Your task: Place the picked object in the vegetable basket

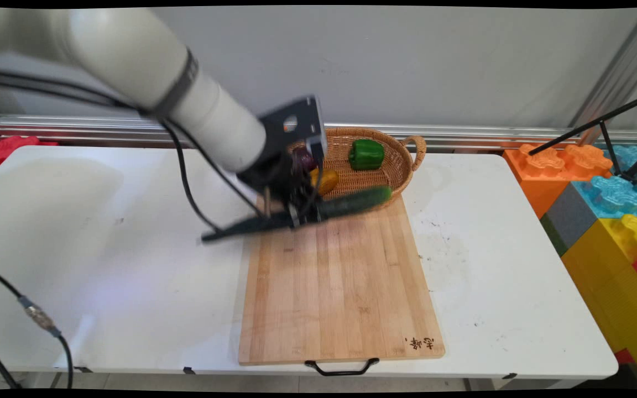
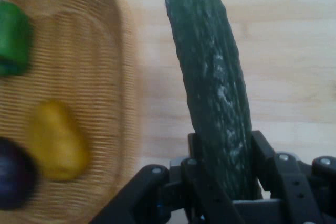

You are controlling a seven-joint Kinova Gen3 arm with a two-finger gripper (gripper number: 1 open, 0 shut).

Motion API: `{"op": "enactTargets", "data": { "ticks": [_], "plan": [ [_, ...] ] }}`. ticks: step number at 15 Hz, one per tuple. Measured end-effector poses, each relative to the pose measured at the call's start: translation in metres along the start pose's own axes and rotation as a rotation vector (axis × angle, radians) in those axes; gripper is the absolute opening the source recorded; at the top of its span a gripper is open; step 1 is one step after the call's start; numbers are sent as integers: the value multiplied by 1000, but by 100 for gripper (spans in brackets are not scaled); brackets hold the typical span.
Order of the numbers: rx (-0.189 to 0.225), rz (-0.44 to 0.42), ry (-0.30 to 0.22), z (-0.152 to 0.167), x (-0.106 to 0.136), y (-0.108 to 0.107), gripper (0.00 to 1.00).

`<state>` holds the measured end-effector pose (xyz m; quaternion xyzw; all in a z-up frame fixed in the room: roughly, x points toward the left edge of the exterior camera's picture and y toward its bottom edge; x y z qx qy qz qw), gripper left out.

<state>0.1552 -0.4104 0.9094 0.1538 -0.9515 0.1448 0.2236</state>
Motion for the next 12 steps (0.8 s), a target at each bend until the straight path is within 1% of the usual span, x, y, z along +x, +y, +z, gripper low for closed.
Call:
{"op": "enactTargets", "data": {
  "ticks": [1,2,3,4,5,6,7,8,9,11,12],
  "plan": [
    [20,24,7,-7,3,-7,0],
    [54,61,19,-17,9,-20,0],
    [100,104,37,-28,17,-35,0],
    [144,144,56,-38,24,-50,0],
    [179,176,76,-45,30,-62,0],
    [215,207,102,-51,37,-75,0],
    [241,233,129,-54,44,-87,0],
    [257,249,153,-54,49,-96,0],
    [263,258,170,-52,52,-102,0],
    [261,270,196,-41,56,-114,0],
    [252,274,203,-33,56,-119,0]
  ]
}}
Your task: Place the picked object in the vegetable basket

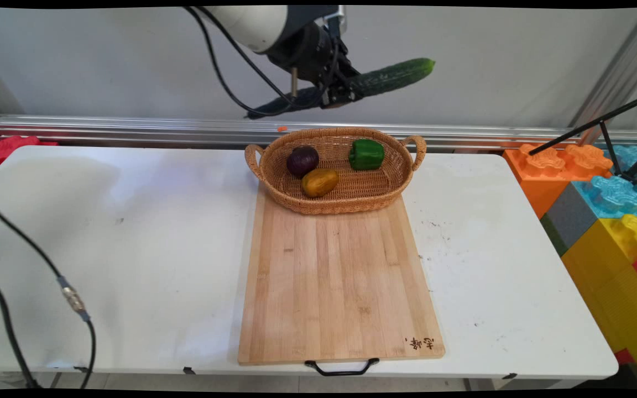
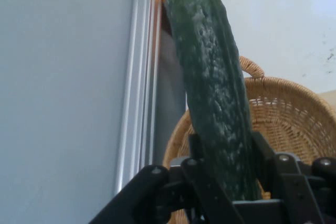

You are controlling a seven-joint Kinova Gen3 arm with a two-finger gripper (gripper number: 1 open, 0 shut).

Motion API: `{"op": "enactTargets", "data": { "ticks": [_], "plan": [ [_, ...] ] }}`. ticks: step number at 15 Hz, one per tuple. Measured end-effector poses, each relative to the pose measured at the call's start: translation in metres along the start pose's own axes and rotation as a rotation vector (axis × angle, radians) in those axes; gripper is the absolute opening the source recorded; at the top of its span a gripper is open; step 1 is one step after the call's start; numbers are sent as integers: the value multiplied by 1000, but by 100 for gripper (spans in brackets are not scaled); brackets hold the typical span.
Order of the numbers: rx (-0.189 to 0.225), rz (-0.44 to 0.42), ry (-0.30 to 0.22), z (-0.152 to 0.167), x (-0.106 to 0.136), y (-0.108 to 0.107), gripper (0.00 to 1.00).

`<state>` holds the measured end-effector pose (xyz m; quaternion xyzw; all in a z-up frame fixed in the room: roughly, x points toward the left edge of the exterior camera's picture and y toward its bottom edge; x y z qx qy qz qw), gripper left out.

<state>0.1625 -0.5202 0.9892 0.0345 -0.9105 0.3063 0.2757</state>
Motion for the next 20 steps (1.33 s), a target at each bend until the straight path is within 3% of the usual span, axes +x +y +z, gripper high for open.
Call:
{"op": "enactTargets", "data": {
  "ticks": [8,14,15,20],
  "plan": [
    [-122,-6,-3,113,-53,8,0],
    [-176,-8,-5,152,-70,18,0],
    [-185,-6,-5,156,-72,20,100],
    [-208,-4,6,158,-76,22,100]
  ]
}}
